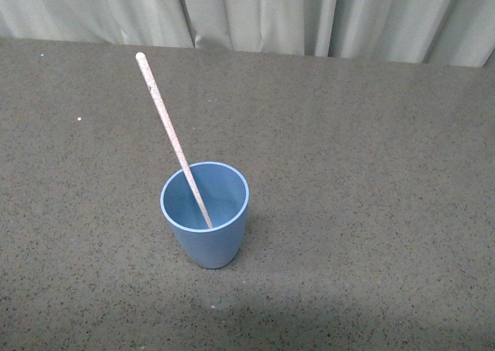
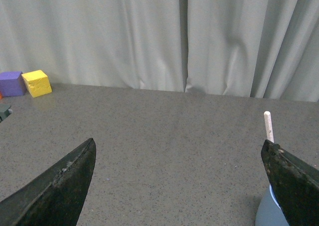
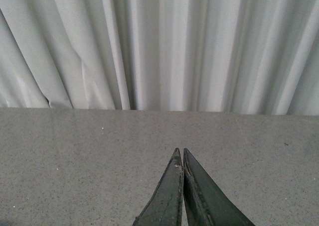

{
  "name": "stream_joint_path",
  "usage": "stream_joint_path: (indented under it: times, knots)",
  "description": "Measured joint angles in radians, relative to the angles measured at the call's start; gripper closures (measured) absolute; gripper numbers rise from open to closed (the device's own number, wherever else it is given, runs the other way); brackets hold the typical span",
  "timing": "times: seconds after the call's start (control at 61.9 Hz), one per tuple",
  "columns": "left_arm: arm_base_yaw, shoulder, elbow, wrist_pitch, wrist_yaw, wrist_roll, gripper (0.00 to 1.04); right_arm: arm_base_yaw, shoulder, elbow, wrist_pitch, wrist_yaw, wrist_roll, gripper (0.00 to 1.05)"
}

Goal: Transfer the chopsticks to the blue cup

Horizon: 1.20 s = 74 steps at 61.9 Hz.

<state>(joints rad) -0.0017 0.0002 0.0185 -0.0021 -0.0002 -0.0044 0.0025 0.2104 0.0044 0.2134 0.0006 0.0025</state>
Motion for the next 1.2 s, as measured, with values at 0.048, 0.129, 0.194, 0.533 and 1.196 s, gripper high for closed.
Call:
stream_joint_path:
  times: [0.048, 0.129, 0.194, 0.533, 1.196]
  knots:
    - [0.000, 0.000, 0.000, 0.000, 0.000, 0.000, 0.07, 0.000, -0.010, 0.000, -0.010, 0.000, 0.000, 1.04]
    - [0.000, 0.000, 0.000, 0.000, 0.000, 0.000, 0.07, 0.000, -0.029, 0.000, -0.028, 0.000, 0.000, 1.04]
    - [0.000, 0.000, 0.000, 0.000, 0.000, 0.000, 0.07, 0.000, -0.062, 0.000, -0.063, 0.000, 0.000, 1.04]
    - [0.000, 0.000, 0.000, 0.000, 0.000, 0.000, 0.07, 0.000, -0.205, 0.001, -0.212, -0.002, -0.002, 0.97]
    - [0.000, 0.000, 0.000, 0.000, 0.000, 0.000, 0.07, 0.000, -0.206, 0.001, -0.212, -0.002, -0.001, 0.09]
